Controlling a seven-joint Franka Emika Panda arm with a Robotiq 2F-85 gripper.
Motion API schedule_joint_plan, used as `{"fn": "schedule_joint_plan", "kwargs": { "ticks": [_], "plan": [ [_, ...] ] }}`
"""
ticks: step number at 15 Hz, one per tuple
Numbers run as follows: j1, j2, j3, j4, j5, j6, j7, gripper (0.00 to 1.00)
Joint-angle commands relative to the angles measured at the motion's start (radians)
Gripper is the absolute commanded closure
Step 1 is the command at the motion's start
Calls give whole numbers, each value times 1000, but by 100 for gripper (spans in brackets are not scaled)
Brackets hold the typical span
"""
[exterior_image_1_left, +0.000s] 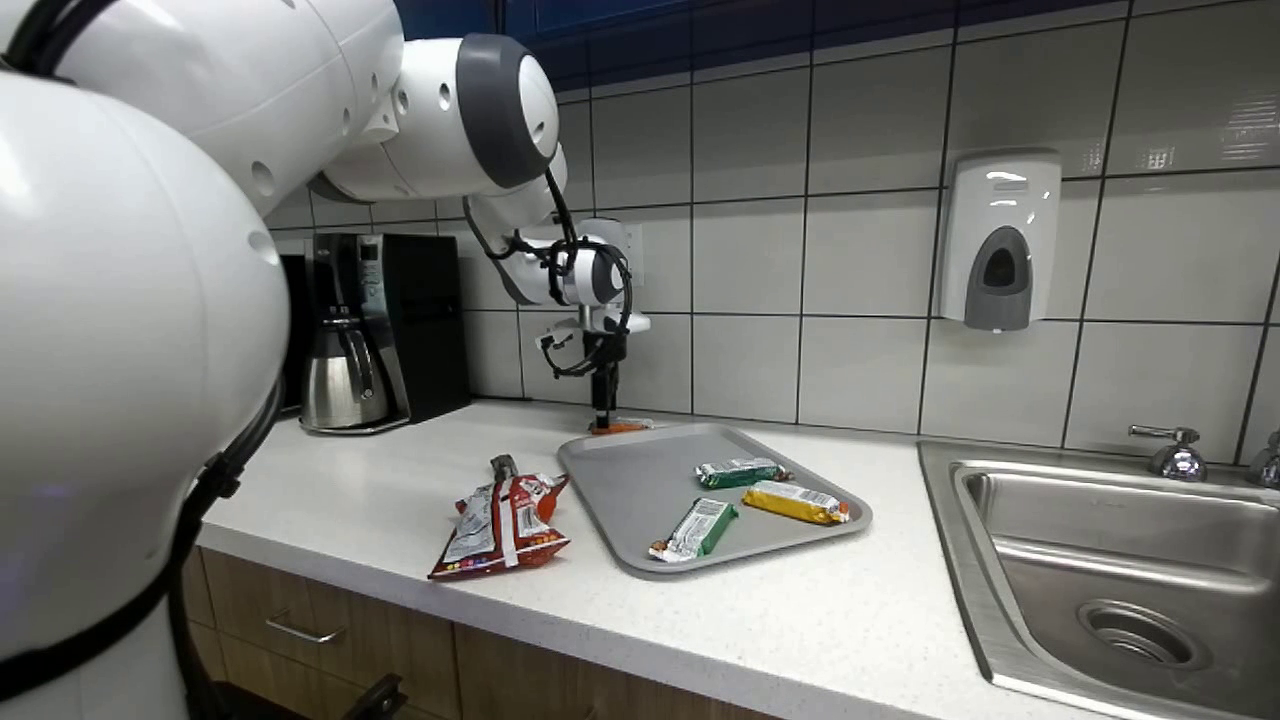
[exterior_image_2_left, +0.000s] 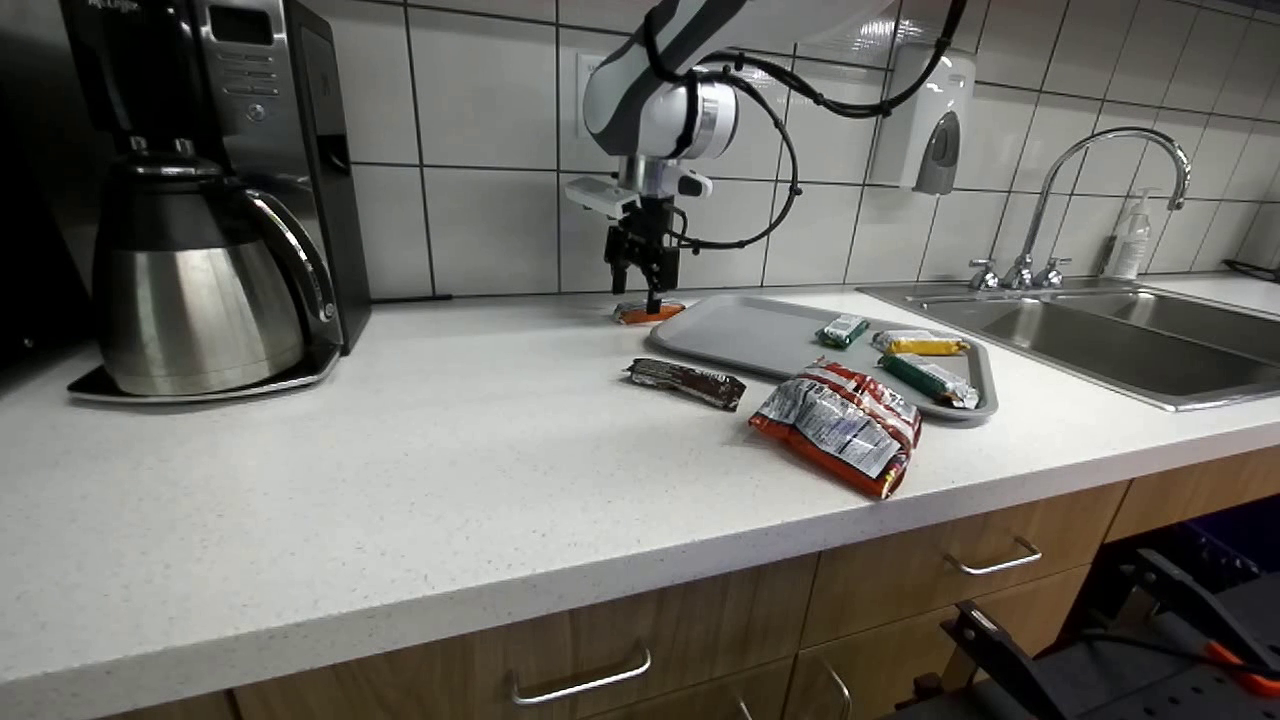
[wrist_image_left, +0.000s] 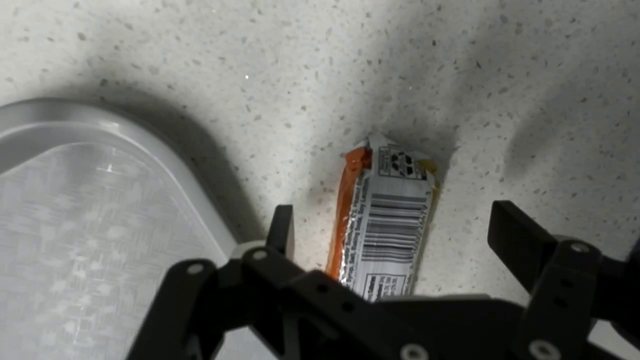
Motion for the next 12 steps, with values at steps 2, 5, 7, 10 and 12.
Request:
{"fn": "schedule_joint_plan", "kwargs": {
  "ticks": [2,5,7,10,12],
  "plan": [
    [-6,2,11,5,-11,-3,6,0],
    [-6,2,11,5,-11,-4,6,0],
    [-8,2,10,8,-9,-6,9,0],
    [-11,1,11,13,-6,-7,11,0],
    [-10,4,8,12,-8,-2,14,0]
  ]
}}
